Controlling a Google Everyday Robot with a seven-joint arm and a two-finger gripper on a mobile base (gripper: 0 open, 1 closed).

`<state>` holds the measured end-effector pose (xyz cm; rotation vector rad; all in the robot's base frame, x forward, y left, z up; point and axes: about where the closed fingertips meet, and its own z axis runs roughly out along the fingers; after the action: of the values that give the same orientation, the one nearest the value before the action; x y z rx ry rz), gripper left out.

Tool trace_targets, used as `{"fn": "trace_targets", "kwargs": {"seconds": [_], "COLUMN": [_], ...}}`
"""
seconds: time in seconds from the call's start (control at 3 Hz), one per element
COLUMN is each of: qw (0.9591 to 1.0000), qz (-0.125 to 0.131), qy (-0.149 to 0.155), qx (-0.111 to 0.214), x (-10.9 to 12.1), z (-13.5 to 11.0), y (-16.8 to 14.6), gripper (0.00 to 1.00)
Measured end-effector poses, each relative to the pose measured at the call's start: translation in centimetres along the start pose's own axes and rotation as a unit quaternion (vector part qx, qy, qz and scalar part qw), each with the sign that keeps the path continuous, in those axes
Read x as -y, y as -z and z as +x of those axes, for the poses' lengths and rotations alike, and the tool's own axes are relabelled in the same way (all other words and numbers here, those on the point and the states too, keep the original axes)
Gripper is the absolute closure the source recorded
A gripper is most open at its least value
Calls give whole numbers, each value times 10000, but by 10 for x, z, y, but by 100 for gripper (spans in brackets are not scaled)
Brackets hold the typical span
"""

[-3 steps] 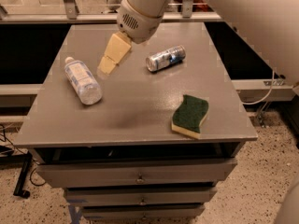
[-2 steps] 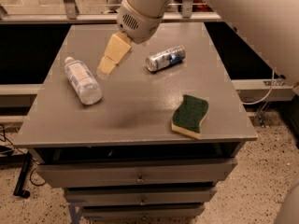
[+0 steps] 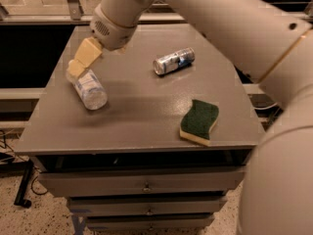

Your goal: Place blue plastic bottle upright

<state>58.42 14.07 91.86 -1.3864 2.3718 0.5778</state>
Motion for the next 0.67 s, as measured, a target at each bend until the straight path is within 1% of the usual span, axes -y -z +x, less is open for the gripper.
{"fn": "trace_targets", "kwargs": {"seconds": [0.33,0.67], "qw": [9993,9987], "qz": [-199,-83], "qy": [-290,-508], "qx": [98,46], "x": [-8,-15], "z": [-37,-68], "y": [-33,-63], "gripper": [0,0]}}
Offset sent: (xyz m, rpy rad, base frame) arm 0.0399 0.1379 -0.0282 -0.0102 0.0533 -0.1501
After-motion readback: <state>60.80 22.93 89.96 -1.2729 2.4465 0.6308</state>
